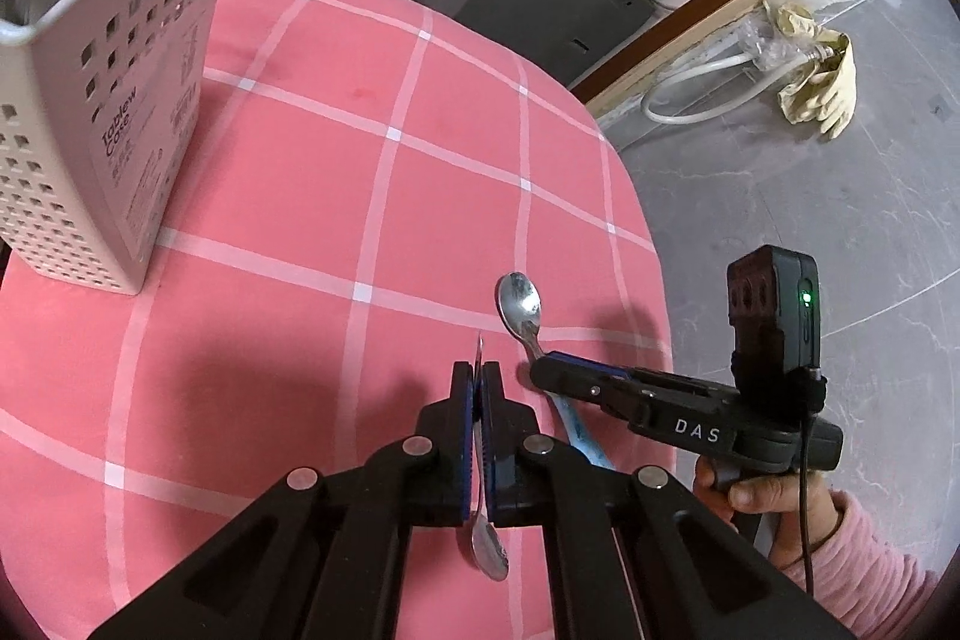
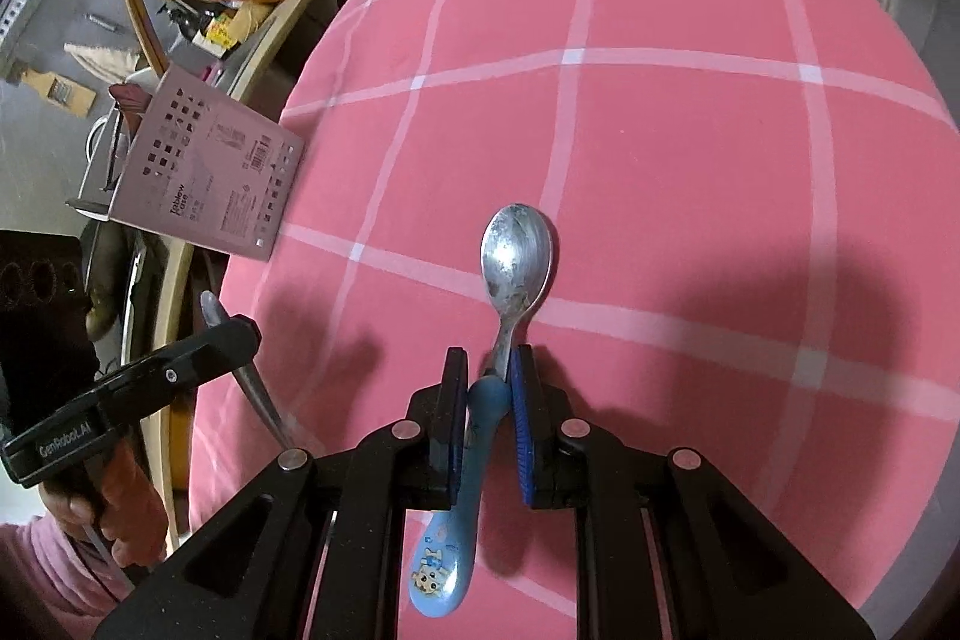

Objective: Organize utensils
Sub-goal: 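Close the left tool on the metal spoon handle while the right holds the blue-handled spoon, then lift and carry both spoons over the white caddy with both tools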

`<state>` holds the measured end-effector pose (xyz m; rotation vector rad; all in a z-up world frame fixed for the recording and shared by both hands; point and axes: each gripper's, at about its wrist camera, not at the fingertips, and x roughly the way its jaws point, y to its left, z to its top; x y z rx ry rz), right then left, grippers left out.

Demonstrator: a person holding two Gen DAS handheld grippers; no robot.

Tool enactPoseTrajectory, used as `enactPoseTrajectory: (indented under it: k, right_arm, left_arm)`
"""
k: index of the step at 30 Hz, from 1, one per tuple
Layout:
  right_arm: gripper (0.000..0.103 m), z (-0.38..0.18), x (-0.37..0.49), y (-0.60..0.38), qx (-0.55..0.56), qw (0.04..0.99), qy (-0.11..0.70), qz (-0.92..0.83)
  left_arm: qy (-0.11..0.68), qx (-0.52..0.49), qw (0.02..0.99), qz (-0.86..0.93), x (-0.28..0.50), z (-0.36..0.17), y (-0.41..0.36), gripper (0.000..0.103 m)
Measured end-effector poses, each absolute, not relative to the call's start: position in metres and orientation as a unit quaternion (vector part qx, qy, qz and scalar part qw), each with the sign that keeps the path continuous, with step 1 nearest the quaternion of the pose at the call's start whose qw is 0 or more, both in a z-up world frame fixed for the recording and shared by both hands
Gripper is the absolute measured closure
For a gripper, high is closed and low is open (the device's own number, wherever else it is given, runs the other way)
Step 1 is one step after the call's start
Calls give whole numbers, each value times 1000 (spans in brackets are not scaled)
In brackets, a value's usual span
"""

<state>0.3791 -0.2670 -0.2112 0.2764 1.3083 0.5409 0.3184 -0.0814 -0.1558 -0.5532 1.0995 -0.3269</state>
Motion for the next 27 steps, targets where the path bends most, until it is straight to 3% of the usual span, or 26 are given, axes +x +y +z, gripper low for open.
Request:
enactPoseTrajectory:
  k: [7,11,19,21,27]
  right_arm:
    - [88,-209,379,-246,68,756,601,251]
    - [79,-207,391,-251,76,762,594,247]
    - [80,-212,422,-251,62,757,596,260]
    - [97,-212,425,-246,47,757,598,258]
    - [101,-205,422,-255,59,764,587,262]
  left_arm:
    - [522,-252,800,-157,322,-161,-86,100]
    - [529,-261,793,-152,328,-171,-85,100]
    - [535,-270,787,-144,332,-182,-87,100]
    - [534,-271,787,-145,332,-183,-87,100]
    - [532,-261,791,-153,330,-178,-87,100]
